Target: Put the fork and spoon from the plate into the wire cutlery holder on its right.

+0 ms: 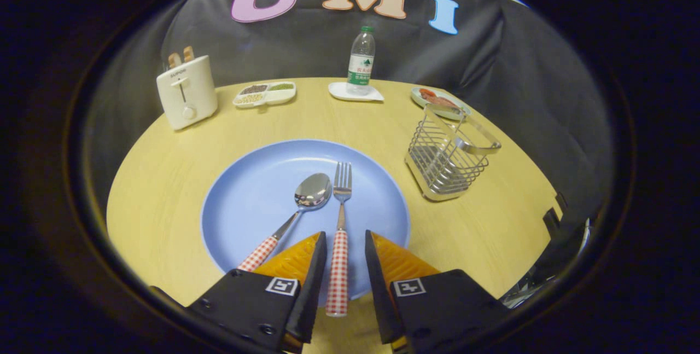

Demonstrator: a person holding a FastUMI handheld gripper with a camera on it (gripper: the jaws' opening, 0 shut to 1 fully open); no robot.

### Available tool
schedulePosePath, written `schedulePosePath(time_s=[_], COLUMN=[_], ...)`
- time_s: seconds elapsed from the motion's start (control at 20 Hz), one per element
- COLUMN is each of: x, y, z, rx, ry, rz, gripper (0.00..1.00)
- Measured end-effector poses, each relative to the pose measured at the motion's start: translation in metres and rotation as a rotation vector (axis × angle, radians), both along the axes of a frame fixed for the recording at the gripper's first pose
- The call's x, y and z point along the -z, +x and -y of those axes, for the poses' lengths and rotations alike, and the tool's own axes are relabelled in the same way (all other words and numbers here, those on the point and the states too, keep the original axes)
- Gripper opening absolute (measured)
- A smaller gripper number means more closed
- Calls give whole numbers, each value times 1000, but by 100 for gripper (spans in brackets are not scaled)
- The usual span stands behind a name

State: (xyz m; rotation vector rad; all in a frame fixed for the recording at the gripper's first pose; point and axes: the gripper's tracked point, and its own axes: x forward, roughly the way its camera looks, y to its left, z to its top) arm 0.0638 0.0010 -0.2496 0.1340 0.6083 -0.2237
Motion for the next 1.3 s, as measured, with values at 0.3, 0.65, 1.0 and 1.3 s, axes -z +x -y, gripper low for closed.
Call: schedulePosePath(time_s=[0.3, 0.65, 1.0, 1.3], x=[4, -10, -51, -94], y=[2, -4, 2, 5], z=[-4, -3, 15, 45], rx=[-30, -52, -73, -51], ry=[10, -31, -105, -142], rz=[-23, -65, -65, -112], gripper=[15, 10, 9, 9])
